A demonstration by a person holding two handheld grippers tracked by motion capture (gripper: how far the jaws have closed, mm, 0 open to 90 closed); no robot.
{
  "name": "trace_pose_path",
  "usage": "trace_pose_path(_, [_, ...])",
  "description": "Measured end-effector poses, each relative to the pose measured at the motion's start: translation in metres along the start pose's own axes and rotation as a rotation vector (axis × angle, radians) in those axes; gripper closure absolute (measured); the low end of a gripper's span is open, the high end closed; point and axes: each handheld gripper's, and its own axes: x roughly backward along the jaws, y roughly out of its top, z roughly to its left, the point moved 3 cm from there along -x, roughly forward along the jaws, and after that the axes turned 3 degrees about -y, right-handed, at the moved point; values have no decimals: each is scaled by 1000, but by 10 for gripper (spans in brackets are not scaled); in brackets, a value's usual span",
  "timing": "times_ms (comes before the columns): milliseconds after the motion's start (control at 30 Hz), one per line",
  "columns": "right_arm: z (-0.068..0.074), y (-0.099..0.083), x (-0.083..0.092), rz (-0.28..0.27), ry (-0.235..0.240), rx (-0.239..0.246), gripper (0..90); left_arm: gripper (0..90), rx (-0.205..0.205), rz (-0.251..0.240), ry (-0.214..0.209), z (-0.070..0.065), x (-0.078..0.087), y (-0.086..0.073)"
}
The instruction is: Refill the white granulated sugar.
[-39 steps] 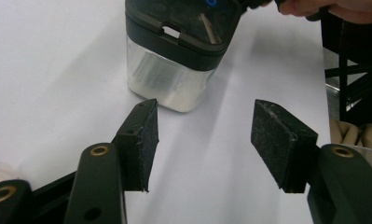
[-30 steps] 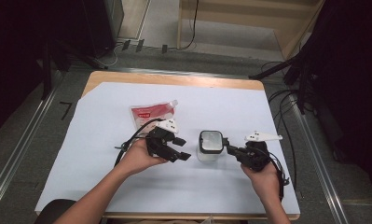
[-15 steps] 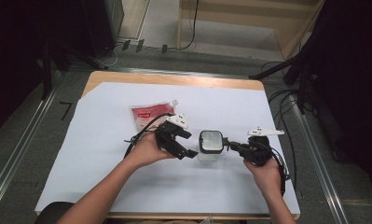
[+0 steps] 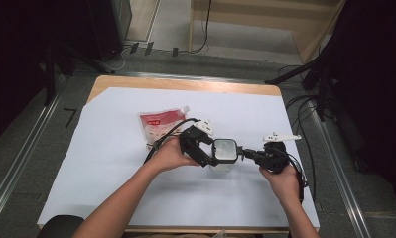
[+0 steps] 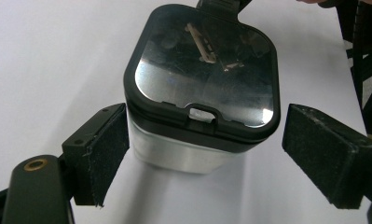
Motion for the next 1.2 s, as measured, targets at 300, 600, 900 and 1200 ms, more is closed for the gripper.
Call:
trace_pose_path(300, [-3,-2,-5,13,-1,-12,900,162,-58,-2,38,-1,-10,1])
trace_pose_path(600, [-2,-2,-6,12,-8,-18,900,162,-90,20,62,-3,-13,4])
trace_pose_path(900, [0,-1,-7,14,1,-15,900,171,-88,46,59,-5,-8,4])
trace_pose_path(1200, [4,-1,-9,27,4,-6,900,171,-97,53,64,-7,-4,5])
